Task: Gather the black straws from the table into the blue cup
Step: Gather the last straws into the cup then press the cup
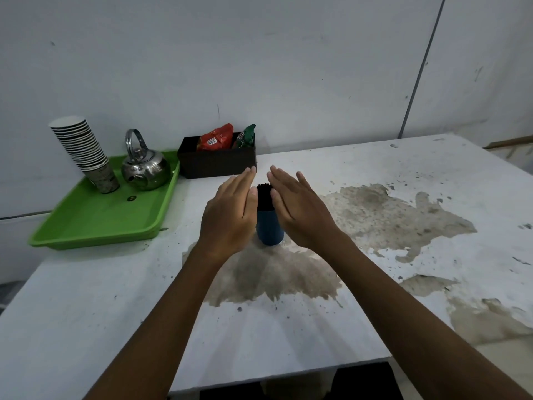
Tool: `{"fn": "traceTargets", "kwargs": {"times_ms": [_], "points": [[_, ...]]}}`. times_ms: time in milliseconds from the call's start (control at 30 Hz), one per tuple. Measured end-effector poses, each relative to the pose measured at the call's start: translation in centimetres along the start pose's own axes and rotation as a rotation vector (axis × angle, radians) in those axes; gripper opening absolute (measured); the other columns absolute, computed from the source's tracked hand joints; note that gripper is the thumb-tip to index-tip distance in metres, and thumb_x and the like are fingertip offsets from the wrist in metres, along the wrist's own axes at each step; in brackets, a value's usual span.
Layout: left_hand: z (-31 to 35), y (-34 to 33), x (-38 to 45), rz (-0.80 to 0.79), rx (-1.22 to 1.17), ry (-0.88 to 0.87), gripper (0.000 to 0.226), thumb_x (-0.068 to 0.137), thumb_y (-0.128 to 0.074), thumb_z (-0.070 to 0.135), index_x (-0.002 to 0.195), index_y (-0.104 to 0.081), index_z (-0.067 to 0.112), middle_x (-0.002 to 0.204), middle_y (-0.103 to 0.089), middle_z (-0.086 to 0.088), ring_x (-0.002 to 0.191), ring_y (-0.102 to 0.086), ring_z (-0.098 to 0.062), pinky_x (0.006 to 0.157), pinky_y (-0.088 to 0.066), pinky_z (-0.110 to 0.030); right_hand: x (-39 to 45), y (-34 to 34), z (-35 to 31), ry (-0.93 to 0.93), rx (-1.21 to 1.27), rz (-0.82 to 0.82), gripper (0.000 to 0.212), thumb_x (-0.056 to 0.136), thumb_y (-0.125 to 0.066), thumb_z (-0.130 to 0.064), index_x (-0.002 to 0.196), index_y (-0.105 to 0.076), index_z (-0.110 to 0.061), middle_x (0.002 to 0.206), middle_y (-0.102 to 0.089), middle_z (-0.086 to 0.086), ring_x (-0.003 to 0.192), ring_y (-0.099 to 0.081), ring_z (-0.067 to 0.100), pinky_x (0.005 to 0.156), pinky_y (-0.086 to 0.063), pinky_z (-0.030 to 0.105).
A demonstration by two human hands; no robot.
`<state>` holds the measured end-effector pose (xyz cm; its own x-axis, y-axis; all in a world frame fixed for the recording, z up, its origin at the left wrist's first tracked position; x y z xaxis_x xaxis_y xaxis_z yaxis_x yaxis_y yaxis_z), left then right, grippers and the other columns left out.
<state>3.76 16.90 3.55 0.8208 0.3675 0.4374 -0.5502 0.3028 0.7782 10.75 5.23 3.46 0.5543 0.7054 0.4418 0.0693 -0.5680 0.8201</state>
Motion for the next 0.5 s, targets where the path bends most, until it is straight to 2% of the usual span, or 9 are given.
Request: {"fn": "traceTargets", "kwargs": {"times_ms": [167,267,367,433,500], "points": [[0.6,-0.9,-0.6,-0.049,0.089,-0.054,0.058,0.1,-0.019,0.047,0.151,-0.032,0.024,0.154,-0.04,0.003,0.143,-0.035,-0.019,0.113,-0.037,-0.045,-0.7,-1.2,-0.2,0.092,-0.118,-0.049,0.053,0.105,-0.015,-0.032,0.151,-0.033,-0.01,0.158,-0.033,0.007,0.148,-0.025,0.015,0.122,0.001,0.028],[0.7,-1.1,-0.7,-0.061,0.049,-0.008,0.055,0.101,-0.024,0.045,0.149,-0.037,0.021,0.15,-0.045,-0.001,0.137,-0.044,-0.022,0.112,-0.038,-0.044,-0.4,-1.0,-0.5,0.08,-0.056,-0.046,0.053,0.105,-0.015,-0.03,0.148,-0.038,-0.01,0.155,-0.038,0.007,0.146,-0.029,0.015,0.121,0.002,0.027],[0.9,-0.8,0.0,-0.053,0.08,-0.017,0.059,0.099,-0.018,0.047,0.151,-0.034,0.025,0.154,-0.04,0.004,0.142,-0.036,-0.018,0.114,-0.035,-0.045,-0.1,-0.2,0.1,-0.013,0.085,0.019,0.046,0.107,-0.023,-0.024,0.15,-0.033,-0.011,0.159,-0.031,0.003,0.148,-0.021,0.009,0.12,0.004,0.022],[1.1,-0.8,0.3,-0.041,0.1,-0.045,0.058,0.099,-0.017,0.047,0.152,-0.03,0.027,0.157,-0.034,0.008,0.146,-0.029,-0.016,0.115,-0.033,-0.045,-0.1,-0.3,0.4,-0.019,0.025,0.032,0.047,0.107,-0.023,-0.024,0.152,-0.03,-0.011,0.161,-0.026,0.003,0.15,-0.016,0.009,0.12,0.005,0.023],[1.2,-1.0,0.2,-0.051,0.119,-0.064,0.059,0.098,-0.017,0.048,0.152,-0.03,0.028,0.158,-0.032,0.008,0.147,-0.027,-0.016,0.115,-0.032,-0.047,-0.2,-1.1,0.7,-0.008,-0.035,-0.02,0.05,0.106,-0.018,-0.028,0.153,-0.028,-0.013,0.161,-0.024,0.003,0.15,-0.013,0.011,0.12,0.006,0.025]]}}
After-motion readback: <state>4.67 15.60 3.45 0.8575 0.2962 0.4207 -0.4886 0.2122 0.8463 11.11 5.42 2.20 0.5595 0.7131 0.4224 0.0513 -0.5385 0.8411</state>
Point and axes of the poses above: each hand's wrist, its own x-axis towards the middle knuckle, its own y-axis out of the back of the hand, z = x × y, the point moved 6 cm from there along x, towards the middle knuckle
